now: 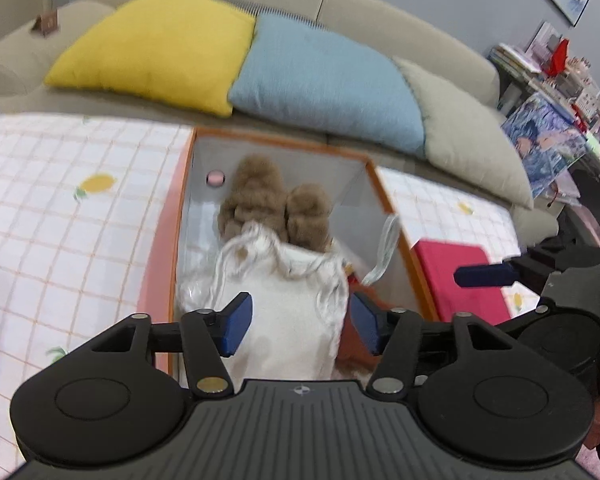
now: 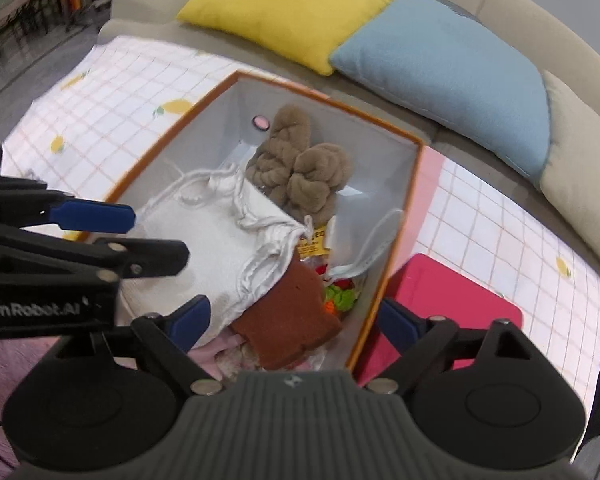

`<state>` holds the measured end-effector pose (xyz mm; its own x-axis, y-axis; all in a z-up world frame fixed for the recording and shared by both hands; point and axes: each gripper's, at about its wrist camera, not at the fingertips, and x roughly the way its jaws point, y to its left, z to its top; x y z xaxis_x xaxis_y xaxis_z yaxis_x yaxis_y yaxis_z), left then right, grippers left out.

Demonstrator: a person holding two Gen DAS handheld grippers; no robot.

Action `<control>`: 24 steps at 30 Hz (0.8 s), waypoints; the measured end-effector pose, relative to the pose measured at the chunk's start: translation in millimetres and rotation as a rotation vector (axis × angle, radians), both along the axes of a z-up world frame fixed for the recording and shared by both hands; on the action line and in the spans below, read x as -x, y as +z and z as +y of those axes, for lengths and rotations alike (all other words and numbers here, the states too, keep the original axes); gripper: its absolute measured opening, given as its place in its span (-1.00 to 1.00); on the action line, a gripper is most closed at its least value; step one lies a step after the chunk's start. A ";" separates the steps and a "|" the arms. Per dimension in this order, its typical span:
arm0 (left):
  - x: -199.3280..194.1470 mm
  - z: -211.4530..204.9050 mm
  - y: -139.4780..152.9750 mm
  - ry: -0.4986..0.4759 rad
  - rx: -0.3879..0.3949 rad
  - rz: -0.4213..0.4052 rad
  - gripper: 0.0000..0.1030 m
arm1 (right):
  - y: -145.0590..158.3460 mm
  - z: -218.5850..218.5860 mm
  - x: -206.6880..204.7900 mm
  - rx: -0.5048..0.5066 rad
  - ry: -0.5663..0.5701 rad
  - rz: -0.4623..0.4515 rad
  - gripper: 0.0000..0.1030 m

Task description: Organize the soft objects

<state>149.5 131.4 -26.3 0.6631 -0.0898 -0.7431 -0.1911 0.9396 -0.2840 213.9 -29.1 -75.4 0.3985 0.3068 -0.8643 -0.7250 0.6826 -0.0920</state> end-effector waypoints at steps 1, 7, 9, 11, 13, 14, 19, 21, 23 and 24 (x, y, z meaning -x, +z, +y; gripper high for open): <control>1.8 -3.0 6.2 -0.001 -0.010 -0.022 0.35 | 6.2 -5.0 0.6 -0.016 -0.021 -0.004 0.74; 22.1 -28.9 44.6 -0.011 -0.075 -0.229 0.35 | 41.2 -54.9 10.9 -0.207 -0.217 -0.021 0.84; 29.9 -38.5 54.6 -0.006 -0.102 -0.291 0.43 | 49.6 -72.3 19.4 -0.256 -0.271 -0.058 0.85; 36.5 -49.5 62.7 -0.012 -0.122 -0.326 0.45 | 56.7 -89.6 29.0 -0.309 -0.325 -0.091 0.89; 43.8 -59.9 69.2 -0.023 -0.131 -0.367 0.48 | 63.0 -104.8 39.0 -0.349 -0.362 -0.120 0.90; 47.7 -64.2 71.5 -0.025 -0.137 -0.387 0.51 | 65.6 -111.5 45.1 -0.359 -0.378 -0.140 0.91; 79.1 -96.8 75.6 0.038 -0.303 -0.534 0.77 | 74.0 -136.5 74.7 -0.372 -0.431 -0.244 0.94; 89.1 -110.4 74.1 0.044 -0.360 -0.552 0.80 | 75.9 -145.8 87.5 -0.384 -0.443 -0.268 0.94; 96.9 -118.4 71.5 0.044 -0.360 -0.540 0.87 | 75.1 -153.2 98.7 -0.387 -0.447 -0.287 0.94; 100.4 -121.3 70.2 0.039 -0.351 -0.535 0.87 | 74.3 -155.1 103.6 -0.385 -0.445 -0.299 0.94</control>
